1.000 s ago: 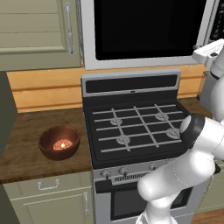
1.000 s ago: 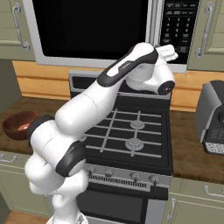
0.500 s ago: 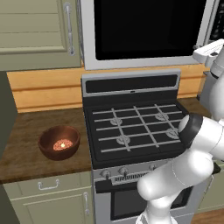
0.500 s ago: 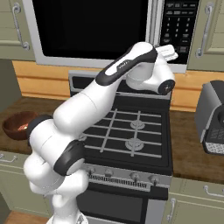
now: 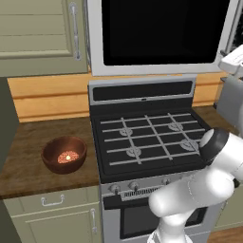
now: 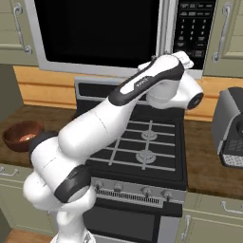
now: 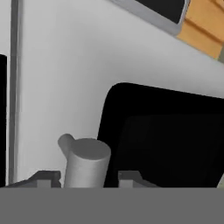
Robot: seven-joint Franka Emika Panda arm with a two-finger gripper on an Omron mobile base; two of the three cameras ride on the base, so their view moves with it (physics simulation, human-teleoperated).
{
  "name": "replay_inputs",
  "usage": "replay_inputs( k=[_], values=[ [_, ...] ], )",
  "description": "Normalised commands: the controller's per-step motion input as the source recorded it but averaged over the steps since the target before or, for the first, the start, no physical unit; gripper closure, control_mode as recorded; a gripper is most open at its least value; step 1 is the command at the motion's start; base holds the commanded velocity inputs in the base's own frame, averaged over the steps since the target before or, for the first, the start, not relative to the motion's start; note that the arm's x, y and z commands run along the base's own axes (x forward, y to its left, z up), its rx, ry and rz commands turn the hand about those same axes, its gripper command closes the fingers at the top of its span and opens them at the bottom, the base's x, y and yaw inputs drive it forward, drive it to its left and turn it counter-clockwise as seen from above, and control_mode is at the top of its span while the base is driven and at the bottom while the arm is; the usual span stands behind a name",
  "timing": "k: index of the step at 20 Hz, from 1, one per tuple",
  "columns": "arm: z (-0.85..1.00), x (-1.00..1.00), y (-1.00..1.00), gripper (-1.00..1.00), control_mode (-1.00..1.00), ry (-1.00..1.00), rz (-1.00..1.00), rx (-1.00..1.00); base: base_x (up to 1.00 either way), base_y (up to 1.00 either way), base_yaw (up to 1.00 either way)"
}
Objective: Open the microwave, place the bowl with waffle inside the microwave, then close the microwave door and turn it on.
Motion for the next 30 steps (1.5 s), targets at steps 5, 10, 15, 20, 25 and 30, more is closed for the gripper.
replay_inputs(
  k=[5,10,15,20,25,30],
  values=[
    [0.06,-1.0,0.34,1.0,-1.0,-0.13,0.42,0.0,0.0,0.0,0.0],
    [0.14,-1.0,0.5,-1.0,-1.0,-0.24,0.2,-0.01,0.0,0.0,0.0],
    [0.0,-1.0,-0.06,-1.0,-1.0,-0.34,0.03,-0.02,0.0,0.0,0.0],
    [-0.41,-0.97,-0.87,-1.0,-1.0,-0.1,0.0,-0.06,0.0,0.0,0.0],
    [-0.45,-0.86,-0.92,-1.0,-1.0,-0.02,-0.09,-0.2,0.0,0.0,0.0],
    [-0.03,-0.35,-1.0,-1.0,-1.0,0.05,-0.26,-0.05,0.0,0.0,0.0]
  ],
)
